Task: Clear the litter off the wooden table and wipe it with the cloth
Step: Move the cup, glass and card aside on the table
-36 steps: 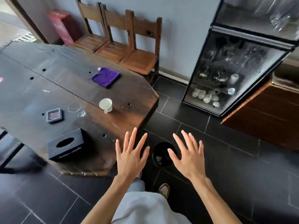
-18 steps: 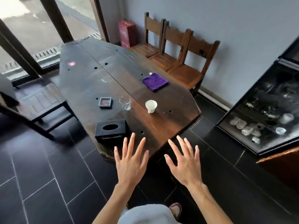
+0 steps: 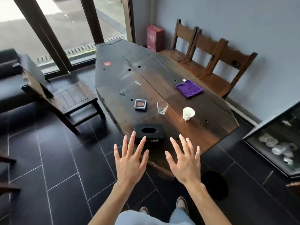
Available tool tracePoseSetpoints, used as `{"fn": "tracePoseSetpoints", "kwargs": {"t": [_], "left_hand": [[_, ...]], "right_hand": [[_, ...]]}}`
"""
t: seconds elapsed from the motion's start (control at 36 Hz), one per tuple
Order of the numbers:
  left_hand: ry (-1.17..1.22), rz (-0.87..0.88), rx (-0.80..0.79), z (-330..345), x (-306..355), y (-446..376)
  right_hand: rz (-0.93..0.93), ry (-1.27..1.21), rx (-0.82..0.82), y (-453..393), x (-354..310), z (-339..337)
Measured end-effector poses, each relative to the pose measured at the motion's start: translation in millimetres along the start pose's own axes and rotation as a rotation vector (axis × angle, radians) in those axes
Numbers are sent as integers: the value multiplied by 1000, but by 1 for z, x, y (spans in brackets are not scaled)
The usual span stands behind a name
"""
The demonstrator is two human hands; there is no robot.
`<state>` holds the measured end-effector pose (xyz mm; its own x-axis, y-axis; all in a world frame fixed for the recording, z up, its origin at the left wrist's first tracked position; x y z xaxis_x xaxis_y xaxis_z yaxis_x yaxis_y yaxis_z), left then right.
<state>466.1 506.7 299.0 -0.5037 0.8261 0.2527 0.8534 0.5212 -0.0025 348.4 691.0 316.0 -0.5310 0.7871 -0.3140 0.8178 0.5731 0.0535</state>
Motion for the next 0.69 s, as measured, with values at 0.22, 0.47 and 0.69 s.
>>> {"fn": "tracePoseSetpoints", "kwargs": {"t": [0.22, 0.47, 0.69], "left_hand": [[35, -38, 27, -8, -40, -25], [55, -55, 34, -8, -66, -80], [17, -24, 5, 0, -86, -154]], "right_hand": [[-43, 24, 11, -37, -41, 10], [-50, 30, 21, -103, -61, 26], [-26, 32, 5, -177, -75, 45]]}}
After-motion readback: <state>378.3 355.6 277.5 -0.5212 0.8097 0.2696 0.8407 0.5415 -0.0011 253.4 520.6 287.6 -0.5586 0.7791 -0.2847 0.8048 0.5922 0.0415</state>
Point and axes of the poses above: each hand's wrist, its own y-axis away from the middle knuckle, its own z-axis out of the palm, x = y × z, the point moved 7 cm from there along -y, towards the middle knuckle, and after that the axes turned 8 degrees about -x, right-handed, at the moved point
